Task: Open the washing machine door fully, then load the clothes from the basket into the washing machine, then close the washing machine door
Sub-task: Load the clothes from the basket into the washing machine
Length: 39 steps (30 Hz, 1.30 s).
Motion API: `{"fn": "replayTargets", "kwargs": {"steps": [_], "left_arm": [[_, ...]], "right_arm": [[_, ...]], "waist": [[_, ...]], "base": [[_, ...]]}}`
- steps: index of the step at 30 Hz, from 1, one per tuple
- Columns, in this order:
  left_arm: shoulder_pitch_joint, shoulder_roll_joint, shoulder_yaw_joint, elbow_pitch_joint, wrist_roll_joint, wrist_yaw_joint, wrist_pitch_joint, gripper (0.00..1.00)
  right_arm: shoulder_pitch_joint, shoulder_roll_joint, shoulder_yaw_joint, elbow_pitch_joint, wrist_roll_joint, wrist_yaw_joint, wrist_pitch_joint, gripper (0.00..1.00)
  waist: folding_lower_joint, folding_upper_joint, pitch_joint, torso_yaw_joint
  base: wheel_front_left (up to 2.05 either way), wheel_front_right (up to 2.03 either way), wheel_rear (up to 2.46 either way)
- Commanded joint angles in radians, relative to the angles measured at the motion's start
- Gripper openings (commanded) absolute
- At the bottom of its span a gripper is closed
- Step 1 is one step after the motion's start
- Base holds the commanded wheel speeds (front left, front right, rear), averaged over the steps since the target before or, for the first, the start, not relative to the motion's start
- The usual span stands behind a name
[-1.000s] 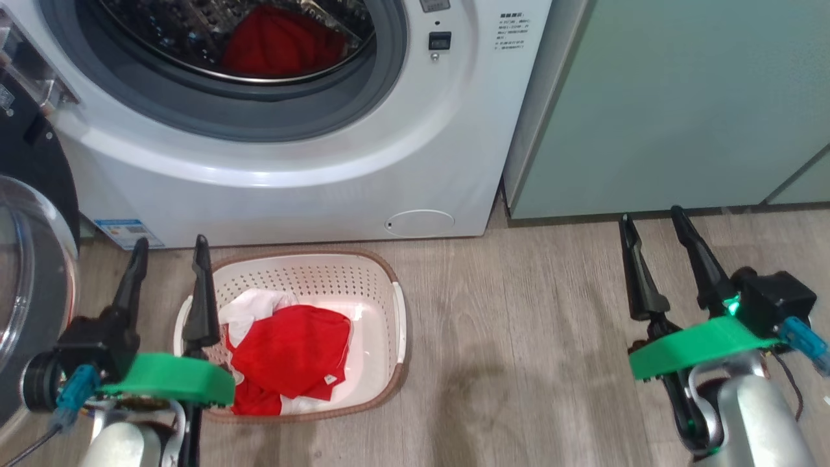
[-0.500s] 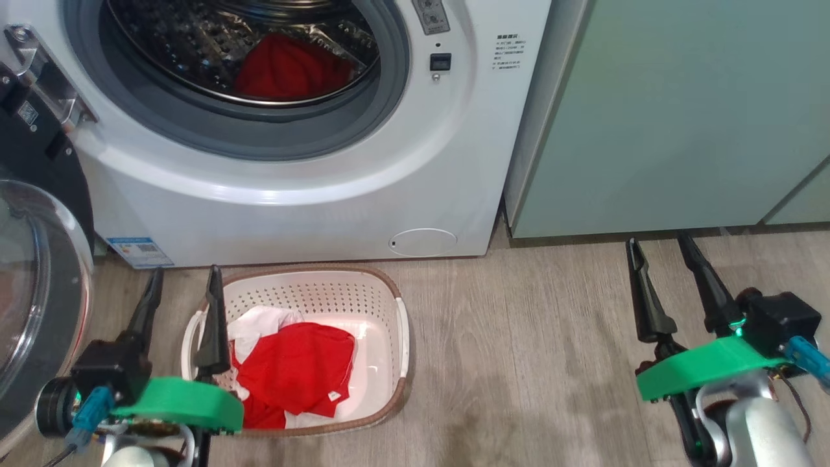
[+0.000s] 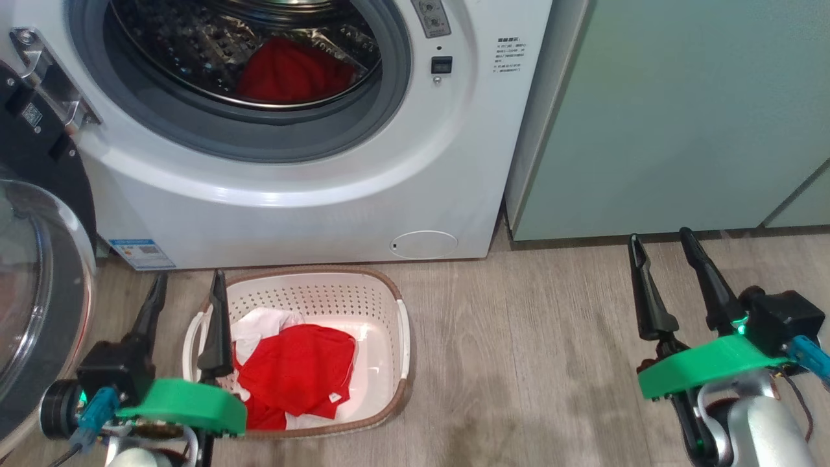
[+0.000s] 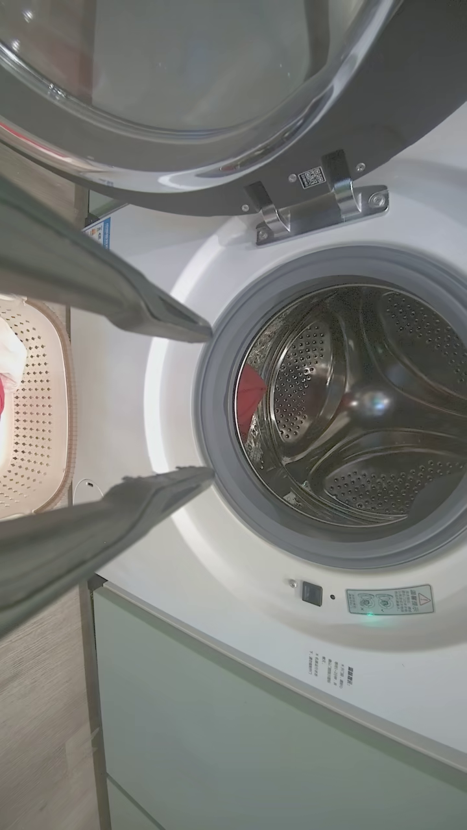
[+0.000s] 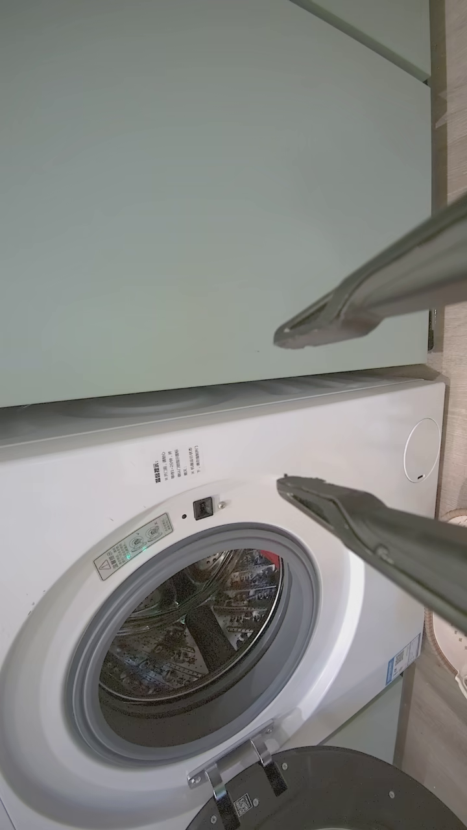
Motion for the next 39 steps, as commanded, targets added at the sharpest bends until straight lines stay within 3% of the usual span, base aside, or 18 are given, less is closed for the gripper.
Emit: {"fn": "replayTargets", "kwargs": {"steps": [1,17,24,30,39], "left_arm": [[-0.026,0.019,0.034,-0.034,0.001,0.005,0.002,1.0],[-0.051,0.03,0.025,-0.028,0.006,0.011,0.002,1.0],[-0.139,0.041,0.003,0.015,0.006,-0.016,0.028,1.0],[-0.294,0.036,-0.036,0.178,-0.014,-0.077,0.08,1.0],[-0.539,0.006,-0.065,0.574,-0.063,-0.159,0.167,1.0]], "right_arm": [[-0.015,-0.003,0.025,-0.041,0.005,0.0,0.001,1.0],[-0.025,-0.003,0.026,-0.057,0.009,0.0,-0.003,1.0],[-0.052,-0.003,0.038,-0.093,0.006,0.0,0.0,1.0],[-0.112,-0.003,0.061,-0.134,-0.002,0.0,-0.001,1.0],[-0.21,-0.003,0.114,-0.156,0.003,0.0,-0.036,1.0]], "waist": [[0.0001,0.0,0.002,-0.001],[0.0001,0.0,0.023,0.003],[0.0001,0.0,0.117,0.016],[0.0001,0.0,0.268,0.008],[0.0001,0.0,0.494,-0.053]], "base": [[0.0,0.0,0.0],[0.0,0.0,0.0],[0.0,0.0,0.0],[0.0,0.0,0.0],[0.0,0.0,0.0]]}}
